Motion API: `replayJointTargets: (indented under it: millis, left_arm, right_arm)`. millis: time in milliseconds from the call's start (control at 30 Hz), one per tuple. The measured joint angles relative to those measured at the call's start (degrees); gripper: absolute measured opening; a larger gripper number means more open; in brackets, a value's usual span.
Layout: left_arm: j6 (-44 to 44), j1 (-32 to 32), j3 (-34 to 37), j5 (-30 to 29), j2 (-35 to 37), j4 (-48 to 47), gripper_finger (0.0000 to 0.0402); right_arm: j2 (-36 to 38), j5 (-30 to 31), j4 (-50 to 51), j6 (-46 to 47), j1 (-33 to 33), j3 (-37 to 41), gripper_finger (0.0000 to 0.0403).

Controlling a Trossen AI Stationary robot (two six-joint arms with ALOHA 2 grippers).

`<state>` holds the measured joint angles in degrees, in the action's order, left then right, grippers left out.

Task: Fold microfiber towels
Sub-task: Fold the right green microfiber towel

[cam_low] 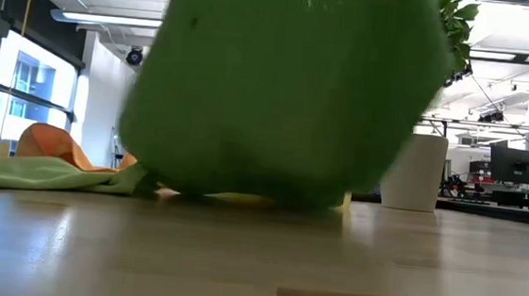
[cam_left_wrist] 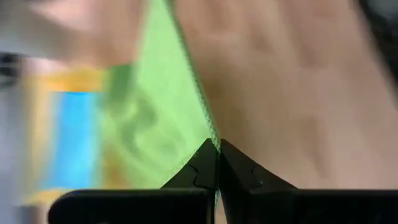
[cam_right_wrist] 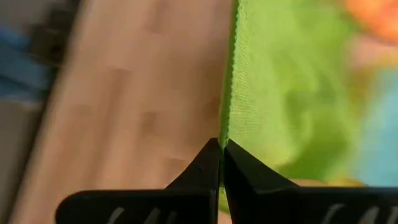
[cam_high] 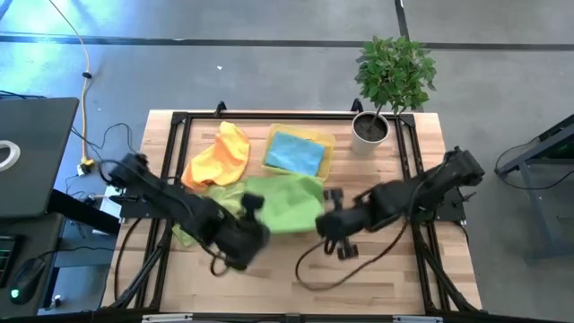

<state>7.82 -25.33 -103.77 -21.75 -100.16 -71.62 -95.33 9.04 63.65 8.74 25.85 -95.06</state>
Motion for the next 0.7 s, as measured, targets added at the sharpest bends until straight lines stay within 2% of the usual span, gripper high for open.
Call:
replayJointTargets:
  millis: [133,333,567,633,700]
  left_arm:
    - [-0.5,-0.9,0.0,12.1,-6.5,0.5,0.0000]
    - [-0.4,-2.5,0.0,21.2,-12.1,3.2,0.0000]
    - [3.9,-2.3,-0.1,30.4,-13.3,7.2,0.0000]
    - [3.9,-2.1,-0.1,34.3,-13.3,7.6,0.0000]
    - [2.8,-1.9,-0.1,35.8,-13.3,8.6,0.0000]
  right_arm:
    - [-1.7,-9.3,-12.5,3.6,1.7,7.7,0.0000]
    - [-2.0,-16.5,-28.5,9.2,3.8,16.3,0.0000]
    - [-3.0,-25.2,-36.0,12.9,4.5,19.2,0.0000]
    - [-3.2,-26.8,-36.3,13.1,4.5,19.1,0.0000]
    - [-3.2,-27.9,-36.0,11.6,4.3,19.1,0.0000]
